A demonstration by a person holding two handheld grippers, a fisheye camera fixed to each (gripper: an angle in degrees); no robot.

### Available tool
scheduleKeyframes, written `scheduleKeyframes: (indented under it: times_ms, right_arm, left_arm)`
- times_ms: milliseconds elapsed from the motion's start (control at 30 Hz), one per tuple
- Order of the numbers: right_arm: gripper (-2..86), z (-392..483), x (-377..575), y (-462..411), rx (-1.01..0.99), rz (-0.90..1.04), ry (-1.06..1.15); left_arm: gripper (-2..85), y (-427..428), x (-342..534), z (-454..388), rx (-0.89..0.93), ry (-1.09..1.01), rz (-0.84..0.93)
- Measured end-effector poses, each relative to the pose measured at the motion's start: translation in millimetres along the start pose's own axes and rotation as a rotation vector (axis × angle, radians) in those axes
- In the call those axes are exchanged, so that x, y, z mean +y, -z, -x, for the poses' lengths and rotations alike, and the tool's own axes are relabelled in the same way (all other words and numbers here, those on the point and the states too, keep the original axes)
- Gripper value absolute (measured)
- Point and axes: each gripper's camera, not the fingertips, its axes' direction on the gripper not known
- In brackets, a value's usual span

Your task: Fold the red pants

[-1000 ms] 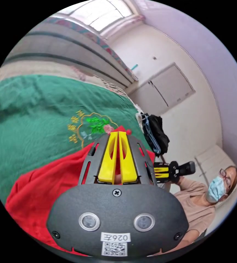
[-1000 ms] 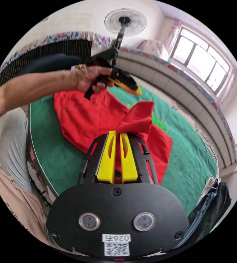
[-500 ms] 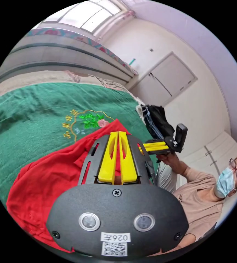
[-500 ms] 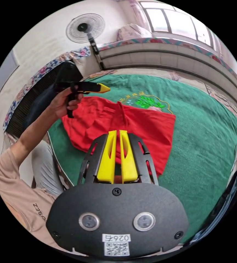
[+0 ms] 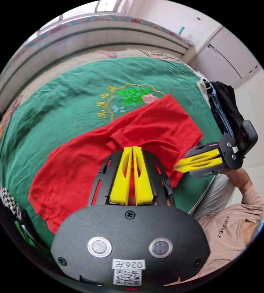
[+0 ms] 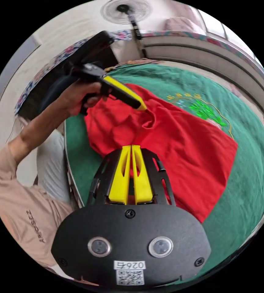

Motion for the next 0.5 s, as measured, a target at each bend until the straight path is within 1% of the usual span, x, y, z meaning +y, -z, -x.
scheduleKeyframes:
  times_ms: [67, 100, 200, 233, 267, 300, 333, 367, 400, 433, 500]
  right_arm:
    - [-0.9, 13.5, -3.8, 6.5, -0.028, 0.013, 0.123]
    - [-0.9, 14.5, -3.7, 9.4, -0.022, 0.004, 0.131]
    - [-0.9, 2.6, -1.2, 24.2, 0.004, -0.037, 0.073]
    - [-0.9, -10.0, 1.3, 29.1, 0.048, -0.055, -0.005]
    - [-0.9, -25.0, 4.4, 30.2, 0.112, -0.049, -0.094]
    - [-0.9, -32.3, 5.8, 28.5, 0.135, -0.032, -0.125]
    - [-0.9, -46.4, 7.4, 19.7, 0.127, 0.048, -0.154]
    - [-0.9, -58.4, 7.9, 3.6, 0.024, 0.197, -0.142]
    - [-0.9, -63.3, 9.4, -3.3, -0.031, 0.263, -0.136]
    - [-0.9, -70.8, 14.7, -2.6, -0.095, 0.276, -0.137]
    - [-0.9, -80.2, 23.3, 10.0, -0.171, 0.246, -0.14]
  left_arm:
    - [-0.8, 36.8, 25.7, 1.1, -0.086, 0.036, -0.087]
    - [-0.8, 44.5, 29.5, -0.8, -0.091, 0.035, -0.112]
    - [-0.9, 66.1, 33.9, -22.1, -0.05, -0.023, -0.244]
    - [-0.9, 65.3, 29.9, -33.3, -0.015, -0.065, -0.275]
    - [-0.9, 55.8, 21.9, -43.1, 0.022, -0.109, -0.24]
    - [-0.9, 46.7, 16.4, -47.3, 0.038, -0.135, -0.181]
    - [-0.9, 23.0, 6.8, -52.5, 0.051, -0.175, -0.006]
    - [-0.8, -1.5, 5.9, -54.9, 0.031, -0.209, 0.163]
    - [-0.8, -9.9, 9.2, -55.0, 0.006, -0.22, 0.215]
    - [-0.8, -12.0, 19.5, -54.0, -0.009, -0.239, 0.228]
    - [-0.8, 8.1, 33.7, -45.2, 0.012, -0.204, 0.158]
